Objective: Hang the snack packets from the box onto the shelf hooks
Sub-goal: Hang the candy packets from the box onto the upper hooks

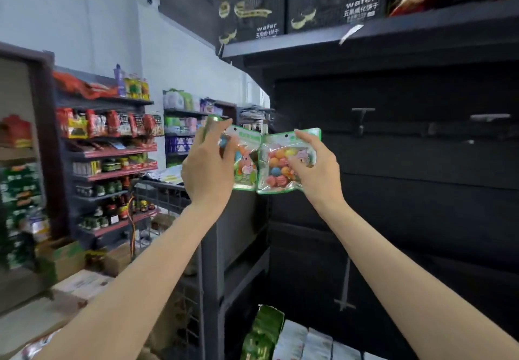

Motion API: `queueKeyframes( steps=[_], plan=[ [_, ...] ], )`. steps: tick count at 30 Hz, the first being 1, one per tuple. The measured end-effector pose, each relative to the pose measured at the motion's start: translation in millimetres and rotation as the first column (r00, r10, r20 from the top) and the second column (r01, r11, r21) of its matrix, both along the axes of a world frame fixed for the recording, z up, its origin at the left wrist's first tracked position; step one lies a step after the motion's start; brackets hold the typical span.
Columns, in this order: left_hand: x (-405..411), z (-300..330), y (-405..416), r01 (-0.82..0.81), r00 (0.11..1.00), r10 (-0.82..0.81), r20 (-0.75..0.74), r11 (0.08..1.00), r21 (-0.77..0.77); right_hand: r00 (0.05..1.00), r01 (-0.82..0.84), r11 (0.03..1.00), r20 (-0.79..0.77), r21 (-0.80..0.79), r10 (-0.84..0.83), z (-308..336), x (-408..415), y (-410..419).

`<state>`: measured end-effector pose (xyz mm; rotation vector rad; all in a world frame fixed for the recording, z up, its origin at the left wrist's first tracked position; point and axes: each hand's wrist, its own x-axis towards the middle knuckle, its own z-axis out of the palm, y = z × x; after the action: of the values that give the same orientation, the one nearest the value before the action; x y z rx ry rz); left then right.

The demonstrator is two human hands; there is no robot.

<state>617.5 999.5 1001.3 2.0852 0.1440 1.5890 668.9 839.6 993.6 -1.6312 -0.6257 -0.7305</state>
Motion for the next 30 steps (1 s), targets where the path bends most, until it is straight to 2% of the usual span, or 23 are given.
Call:
queueKeyframes(
  steps=[2,6,9,18,24,30],
  plan=[
    [-2,7,4,-0.066,0.998,0.064,0.018,0.991,0.115,1.0,-0.021,0.999,0.002,0.036,0.021,7,4,9],
    [0,14,3,-0.158,0.984,0.175,-0.035,0.944,0.291,1.0,0.014,0.999,0.003,0.039,-0.014,18,14,24],
    [3,18,-1,-0.175,0.971,0.221,-0.087,0.915,0.362,0.999,0.037,0.999,-0.032,0.036,-0.036,20,23,29],
    [5,22,2,-0.175,0.968,0.225,-0.114,0.925,0.336,0.997,-0.023,0.999,-0.074,0.043,0.026,27,34,35],
    [8,13,4,-0.145,0.975,0.19,-0.112,0.935,0.323,0.996,-0.015,0.999,-0.082,0.037,0.018,28,37,43],
    [14,8,13,-0.109,0.991,0.125,-0.053,0.965,0.238,0.996,0.047,0.999,-0.075,0.003,-0.046,30,35,46]
  ],
)
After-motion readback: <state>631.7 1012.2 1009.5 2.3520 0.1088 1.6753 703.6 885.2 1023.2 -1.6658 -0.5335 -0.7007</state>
